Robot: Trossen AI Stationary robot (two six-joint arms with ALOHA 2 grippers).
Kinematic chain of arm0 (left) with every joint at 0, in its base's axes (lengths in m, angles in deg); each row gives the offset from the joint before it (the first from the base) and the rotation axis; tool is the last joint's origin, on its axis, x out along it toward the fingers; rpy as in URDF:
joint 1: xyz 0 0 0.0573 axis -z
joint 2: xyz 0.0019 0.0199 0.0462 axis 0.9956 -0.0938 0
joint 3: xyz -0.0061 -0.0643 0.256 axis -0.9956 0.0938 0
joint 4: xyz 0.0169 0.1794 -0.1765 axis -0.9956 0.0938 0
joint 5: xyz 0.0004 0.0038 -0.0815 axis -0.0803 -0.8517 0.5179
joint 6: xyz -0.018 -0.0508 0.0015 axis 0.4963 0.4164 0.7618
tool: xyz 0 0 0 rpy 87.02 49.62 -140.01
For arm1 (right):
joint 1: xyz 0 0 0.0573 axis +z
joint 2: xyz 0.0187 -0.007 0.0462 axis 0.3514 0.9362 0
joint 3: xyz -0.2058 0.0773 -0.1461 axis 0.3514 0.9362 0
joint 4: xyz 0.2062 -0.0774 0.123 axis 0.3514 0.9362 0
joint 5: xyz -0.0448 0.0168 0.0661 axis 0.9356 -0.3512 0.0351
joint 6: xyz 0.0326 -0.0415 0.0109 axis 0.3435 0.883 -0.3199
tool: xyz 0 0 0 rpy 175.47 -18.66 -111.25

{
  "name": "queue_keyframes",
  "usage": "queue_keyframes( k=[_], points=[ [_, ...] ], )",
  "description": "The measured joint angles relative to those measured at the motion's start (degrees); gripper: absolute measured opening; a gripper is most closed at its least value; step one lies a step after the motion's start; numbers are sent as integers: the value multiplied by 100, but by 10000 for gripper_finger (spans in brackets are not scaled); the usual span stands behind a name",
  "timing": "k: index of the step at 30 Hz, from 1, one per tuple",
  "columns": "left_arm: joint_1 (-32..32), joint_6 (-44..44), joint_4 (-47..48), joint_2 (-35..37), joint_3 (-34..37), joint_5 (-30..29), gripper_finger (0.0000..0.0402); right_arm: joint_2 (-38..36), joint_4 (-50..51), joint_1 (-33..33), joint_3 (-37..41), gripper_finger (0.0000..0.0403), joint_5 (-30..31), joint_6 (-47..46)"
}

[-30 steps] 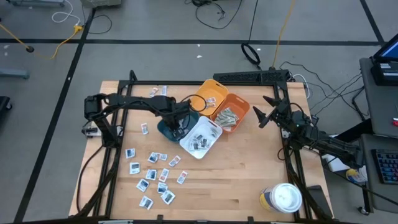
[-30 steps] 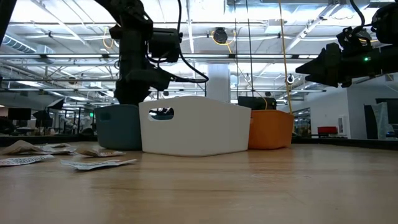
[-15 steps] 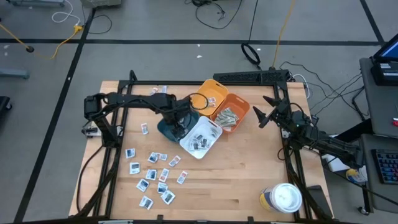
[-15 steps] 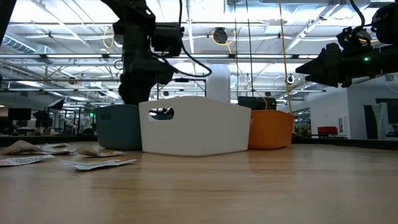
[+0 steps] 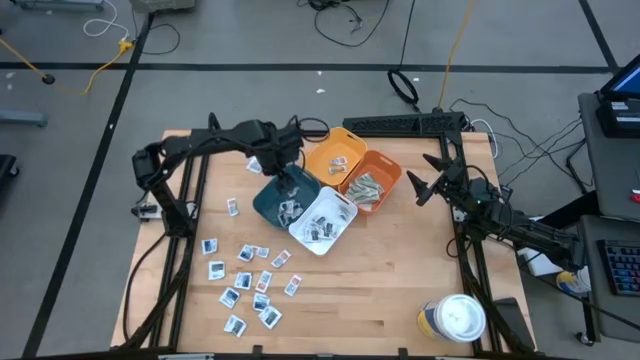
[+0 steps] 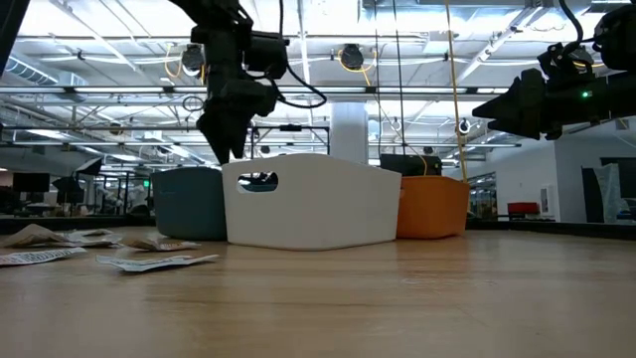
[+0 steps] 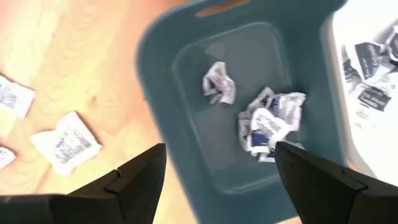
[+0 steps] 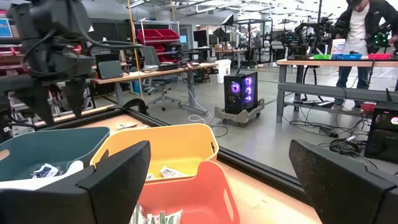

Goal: Pick & Place First Aid Supplies
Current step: Put the black towelette pack into the white bin

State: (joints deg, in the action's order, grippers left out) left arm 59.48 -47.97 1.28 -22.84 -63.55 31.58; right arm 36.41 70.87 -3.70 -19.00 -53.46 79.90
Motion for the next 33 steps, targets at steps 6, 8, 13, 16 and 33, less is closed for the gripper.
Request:
queue_keyframes(
  k=[6,8,13,16,33],
  points=[
    [-632,-285,30,0,33,13,286,0,0,-1,0,377,2,2],
    [-931,-373,18,0,33,-1,286,0,0,0,0,377,0,2],
    [-1589,-557,22,0,33,-11,291,-1,1,-1,0,377,1,2],
    [-1895,-635,24,0,35,-10,289,0,0,-2,0,377,0,2],
    [-2166,-436,-753,-763,907,-48,277,0,0,0,1,377,1,1]
  ],
)
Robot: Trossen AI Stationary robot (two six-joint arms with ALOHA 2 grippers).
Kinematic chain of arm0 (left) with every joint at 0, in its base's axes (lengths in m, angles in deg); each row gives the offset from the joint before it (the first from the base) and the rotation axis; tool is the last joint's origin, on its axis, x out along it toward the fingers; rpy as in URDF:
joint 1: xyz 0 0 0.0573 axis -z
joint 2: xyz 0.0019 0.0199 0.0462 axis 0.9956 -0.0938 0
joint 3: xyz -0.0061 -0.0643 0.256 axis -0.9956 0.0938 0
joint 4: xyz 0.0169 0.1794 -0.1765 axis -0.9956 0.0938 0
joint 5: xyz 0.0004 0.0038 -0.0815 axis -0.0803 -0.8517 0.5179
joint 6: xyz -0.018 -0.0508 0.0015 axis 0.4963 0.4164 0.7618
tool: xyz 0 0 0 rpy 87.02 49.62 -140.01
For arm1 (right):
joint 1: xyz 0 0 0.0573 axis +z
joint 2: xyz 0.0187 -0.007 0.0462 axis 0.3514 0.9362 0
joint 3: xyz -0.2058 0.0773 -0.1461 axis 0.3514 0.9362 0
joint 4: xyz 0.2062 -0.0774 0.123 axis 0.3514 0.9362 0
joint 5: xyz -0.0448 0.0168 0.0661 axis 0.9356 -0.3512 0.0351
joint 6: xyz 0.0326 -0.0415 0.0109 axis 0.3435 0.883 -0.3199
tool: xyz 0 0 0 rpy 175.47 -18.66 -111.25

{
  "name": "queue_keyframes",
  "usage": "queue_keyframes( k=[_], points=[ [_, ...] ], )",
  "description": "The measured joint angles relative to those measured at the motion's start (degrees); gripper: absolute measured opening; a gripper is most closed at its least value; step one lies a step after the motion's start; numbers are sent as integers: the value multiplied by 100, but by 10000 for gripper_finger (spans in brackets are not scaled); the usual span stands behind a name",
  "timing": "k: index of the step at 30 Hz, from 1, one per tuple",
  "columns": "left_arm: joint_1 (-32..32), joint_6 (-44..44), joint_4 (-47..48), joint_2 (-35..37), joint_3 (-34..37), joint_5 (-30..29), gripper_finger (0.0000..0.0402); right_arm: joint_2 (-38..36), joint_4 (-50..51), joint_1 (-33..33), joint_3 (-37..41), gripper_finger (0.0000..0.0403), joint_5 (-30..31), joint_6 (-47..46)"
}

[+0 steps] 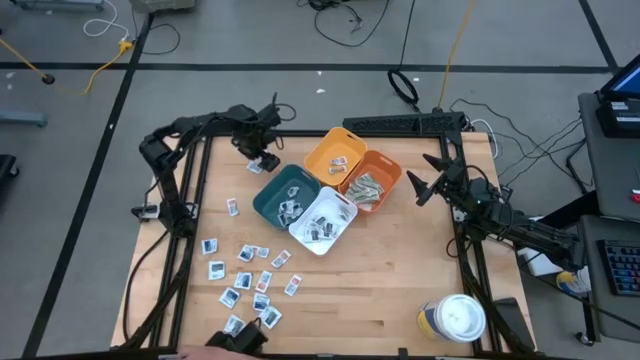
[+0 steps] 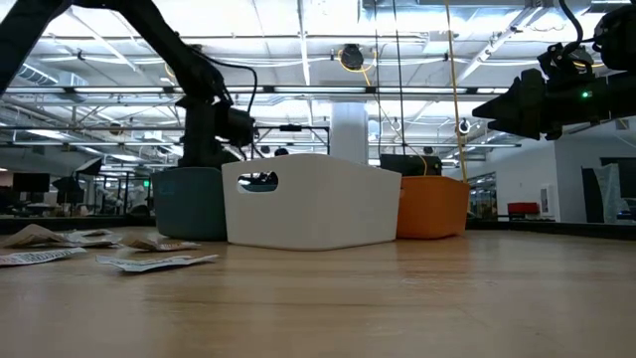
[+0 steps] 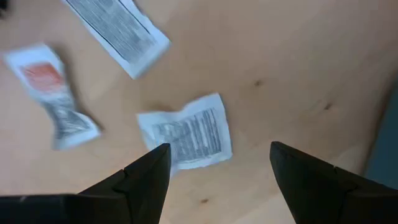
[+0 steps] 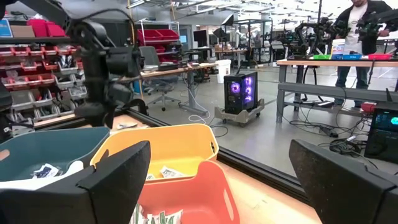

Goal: Pick & Place First Aid Supplies
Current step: Put the black towelette pack into the white bin

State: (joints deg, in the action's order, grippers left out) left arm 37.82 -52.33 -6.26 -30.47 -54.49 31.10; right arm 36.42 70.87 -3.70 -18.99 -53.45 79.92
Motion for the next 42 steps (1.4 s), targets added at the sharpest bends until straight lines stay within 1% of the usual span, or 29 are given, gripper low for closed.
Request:
queue_keyframes(
  k=[6,8,10,12,14,20,21,22,24,27,29,30,34,42],
  points=[
    [28,86,-502,-24,545,-13,266,0,0,-1,1,377,-1,1],
    [49,8,-603,-21,637,-70,256,0,0,-2,1,377,-1,0],
    [53,-42,-620,-12,681,-145,236,0,0,0,-1,377,-1,1],
    [47,-52,-637,-7,707,-250,207,0,1,-2,1,377,-1,1],
    [49,-133,-656,-7,720,-292,167,0,0,-1,-1,377,-1,0],
    [38,-221,-660,-7,722,-371,25,0,0,-2,1,377,1,1],
    [34,-233,-660,-7,724,-346,15,0,0,0,1,377,0,-1],
    [15,-233,-660,-7,724,-281,13,0,0,-1,-1,377,0,0],
    [-49,-212,-643,-3,712,68,13,0,0,0,0,377,-1,1],
    [-240,-150,-607,167,728,1052,6,0,0,-1,0,377,-1,1],
    [-392,-47,-607,449,718,1570,6,0,0,-2,0,377,0,0],
    [-477,-14,-605,597,711,1716,6,0,0,-2,1,377,-1,1],
    [-712,50,-582,1214,711,1901,5,0,0,-2,-1,377,-1,1],
    [-1043,186,-365,2112,706,3471,4,0,0,-1,-1,377,-1,1]
  ],
)
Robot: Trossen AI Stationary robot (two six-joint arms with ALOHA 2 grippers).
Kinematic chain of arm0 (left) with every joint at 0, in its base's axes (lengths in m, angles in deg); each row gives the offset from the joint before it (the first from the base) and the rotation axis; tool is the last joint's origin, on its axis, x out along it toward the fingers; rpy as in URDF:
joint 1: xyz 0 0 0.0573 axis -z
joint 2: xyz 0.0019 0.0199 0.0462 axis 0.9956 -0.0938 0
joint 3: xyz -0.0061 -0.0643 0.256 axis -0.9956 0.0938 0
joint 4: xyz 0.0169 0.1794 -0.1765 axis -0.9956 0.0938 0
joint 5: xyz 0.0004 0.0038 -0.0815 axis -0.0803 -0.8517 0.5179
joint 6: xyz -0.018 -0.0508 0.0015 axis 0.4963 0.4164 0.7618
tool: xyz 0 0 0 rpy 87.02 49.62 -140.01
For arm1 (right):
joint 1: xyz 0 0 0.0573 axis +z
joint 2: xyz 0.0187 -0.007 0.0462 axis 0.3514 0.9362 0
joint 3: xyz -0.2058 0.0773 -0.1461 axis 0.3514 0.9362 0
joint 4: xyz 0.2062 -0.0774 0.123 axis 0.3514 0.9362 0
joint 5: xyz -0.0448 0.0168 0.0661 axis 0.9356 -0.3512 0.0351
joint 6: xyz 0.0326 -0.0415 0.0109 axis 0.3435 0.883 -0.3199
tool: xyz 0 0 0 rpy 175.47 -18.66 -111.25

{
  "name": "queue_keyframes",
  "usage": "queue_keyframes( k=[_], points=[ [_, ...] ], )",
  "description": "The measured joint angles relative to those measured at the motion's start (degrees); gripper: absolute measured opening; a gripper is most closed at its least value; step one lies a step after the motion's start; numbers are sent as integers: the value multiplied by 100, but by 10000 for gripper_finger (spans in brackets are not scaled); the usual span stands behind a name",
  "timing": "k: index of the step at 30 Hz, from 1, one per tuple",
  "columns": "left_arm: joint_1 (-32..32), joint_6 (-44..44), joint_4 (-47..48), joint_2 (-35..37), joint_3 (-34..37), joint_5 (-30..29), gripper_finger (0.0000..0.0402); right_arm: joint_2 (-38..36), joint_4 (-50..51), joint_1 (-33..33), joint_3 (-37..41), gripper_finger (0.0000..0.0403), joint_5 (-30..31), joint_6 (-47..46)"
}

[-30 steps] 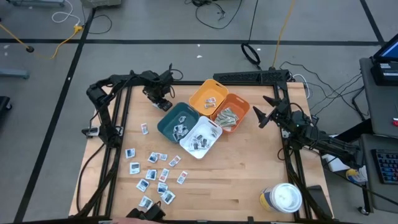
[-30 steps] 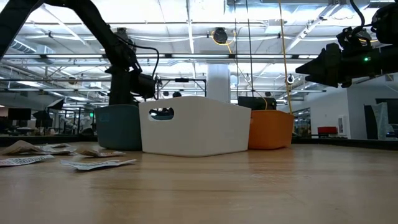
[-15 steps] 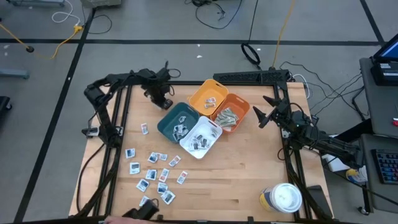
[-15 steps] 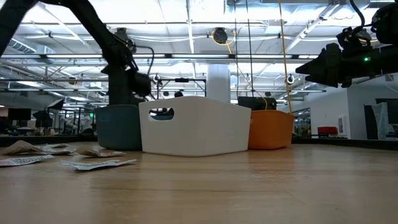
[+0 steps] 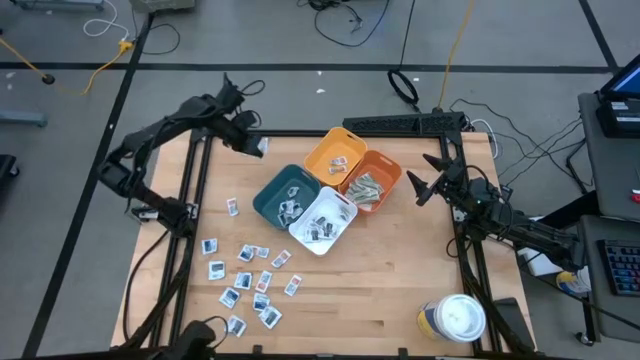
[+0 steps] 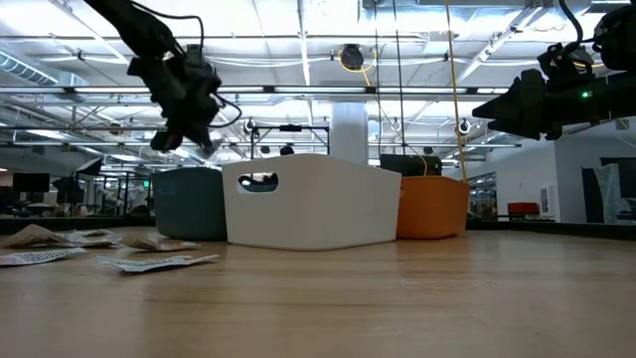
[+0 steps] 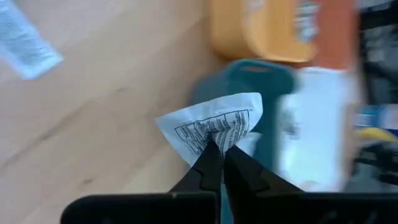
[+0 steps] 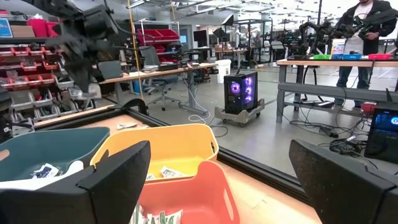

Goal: Pick & Place First Aid Supplies
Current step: Put the black towelette pack into the white bin

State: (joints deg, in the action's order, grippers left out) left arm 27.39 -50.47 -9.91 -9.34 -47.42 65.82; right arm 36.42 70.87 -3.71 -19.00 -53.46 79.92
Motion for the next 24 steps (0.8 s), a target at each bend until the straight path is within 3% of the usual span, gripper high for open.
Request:
queue_keyframes(
  k=[6,12,17,24],
  points=[
    [-66,21,74,349,0,1238,3,0,0,1,1,377,1,0],
    [129,97,233,429,0,1197,3,0,1,0,1,377,0,0],
    [673,420,249,429,-2,-226,3,0,0,0,1,377,0,-1],
    [1955,852,470,414,-6,-2322,3,0,0,1,1,377,2,0]
  ],
)
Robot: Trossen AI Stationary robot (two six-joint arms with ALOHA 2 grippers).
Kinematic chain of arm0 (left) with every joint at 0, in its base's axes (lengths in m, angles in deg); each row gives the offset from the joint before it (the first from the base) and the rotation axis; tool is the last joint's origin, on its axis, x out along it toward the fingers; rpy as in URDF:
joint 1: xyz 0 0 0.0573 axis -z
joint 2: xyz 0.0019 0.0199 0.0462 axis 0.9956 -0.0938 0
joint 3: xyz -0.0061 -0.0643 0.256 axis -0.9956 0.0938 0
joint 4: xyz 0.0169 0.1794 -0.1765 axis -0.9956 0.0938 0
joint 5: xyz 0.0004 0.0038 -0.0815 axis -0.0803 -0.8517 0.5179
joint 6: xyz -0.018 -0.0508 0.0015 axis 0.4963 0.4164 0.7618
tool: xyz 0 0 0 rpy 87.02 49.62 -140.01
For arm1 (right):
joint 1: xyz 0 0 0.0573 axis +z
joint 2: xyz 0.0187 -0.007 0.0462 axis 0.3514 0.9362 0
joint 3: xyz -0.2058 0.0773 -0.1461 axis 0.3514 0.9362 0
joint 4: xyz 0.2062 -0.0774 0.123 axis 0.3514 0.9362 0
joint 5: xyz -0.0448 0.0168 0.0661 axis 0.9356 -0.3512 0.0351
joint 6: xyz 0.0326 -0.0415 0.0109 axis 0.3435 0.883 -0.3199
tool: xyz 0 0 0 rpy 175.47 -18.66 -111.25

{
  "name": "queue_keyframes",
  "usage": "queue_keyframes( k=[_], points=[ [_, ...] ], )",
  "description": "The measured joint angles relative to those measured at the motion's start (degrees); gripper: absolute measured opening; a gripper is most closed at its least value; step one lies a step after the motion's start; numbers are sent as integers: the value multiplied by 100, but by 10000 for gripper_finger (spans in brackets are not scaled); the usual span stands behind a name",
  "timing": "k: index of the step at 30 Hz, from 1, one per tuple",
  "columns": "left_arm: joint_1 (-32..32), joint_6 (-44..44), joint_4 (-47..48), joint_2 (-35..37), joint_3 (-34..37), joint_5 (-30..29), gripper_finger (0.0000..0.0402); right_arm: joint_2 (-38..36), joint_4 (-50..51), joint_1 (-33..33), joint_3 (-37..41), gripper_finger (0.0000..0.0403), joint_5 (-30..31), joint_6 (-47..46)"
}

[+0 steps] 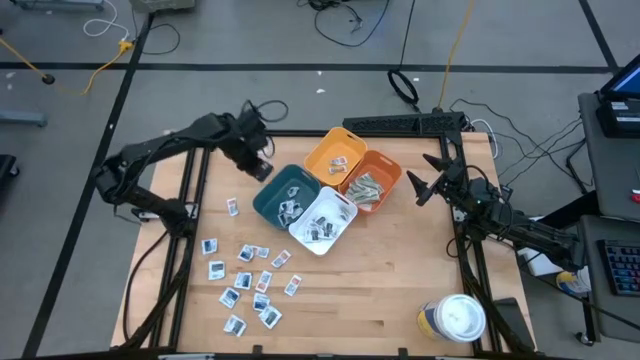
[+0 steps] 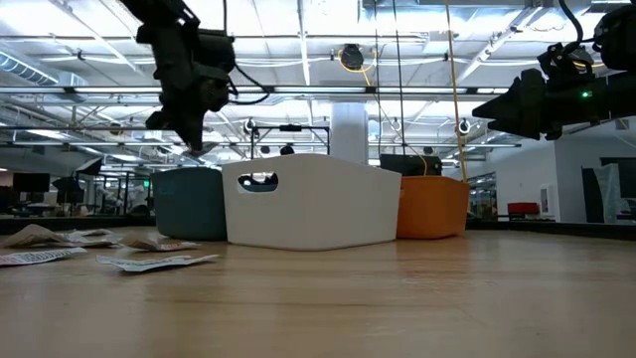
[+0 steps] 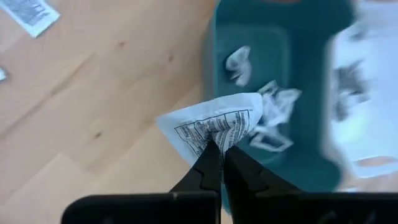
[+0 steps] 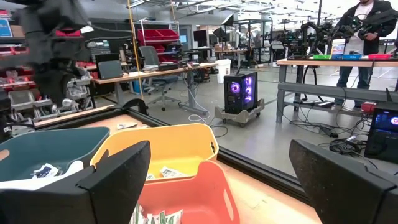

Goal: Pick & Place First Aid Supplies
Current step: Put the black towelette pack into the white bin

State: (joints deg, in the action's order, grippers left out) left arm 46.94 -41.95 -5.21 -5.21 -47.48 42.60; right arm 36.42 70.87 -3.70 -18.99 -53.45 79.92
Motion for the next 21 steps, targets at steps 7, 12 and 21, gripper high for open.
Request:
queue_keyframes(
  k=[7,12,21],
  points=[
    [1440,468,333,-365,-207,-1275,3,0,0,-2,2,377,-2,1],
    [2292,445,602,-953,-881,-1703,3,0,0,-1,1,377,-2,-2],
    [3234,139,973,-2358,-2666,-1709,2,0,2,0,0,377,0,1]
  ],
)
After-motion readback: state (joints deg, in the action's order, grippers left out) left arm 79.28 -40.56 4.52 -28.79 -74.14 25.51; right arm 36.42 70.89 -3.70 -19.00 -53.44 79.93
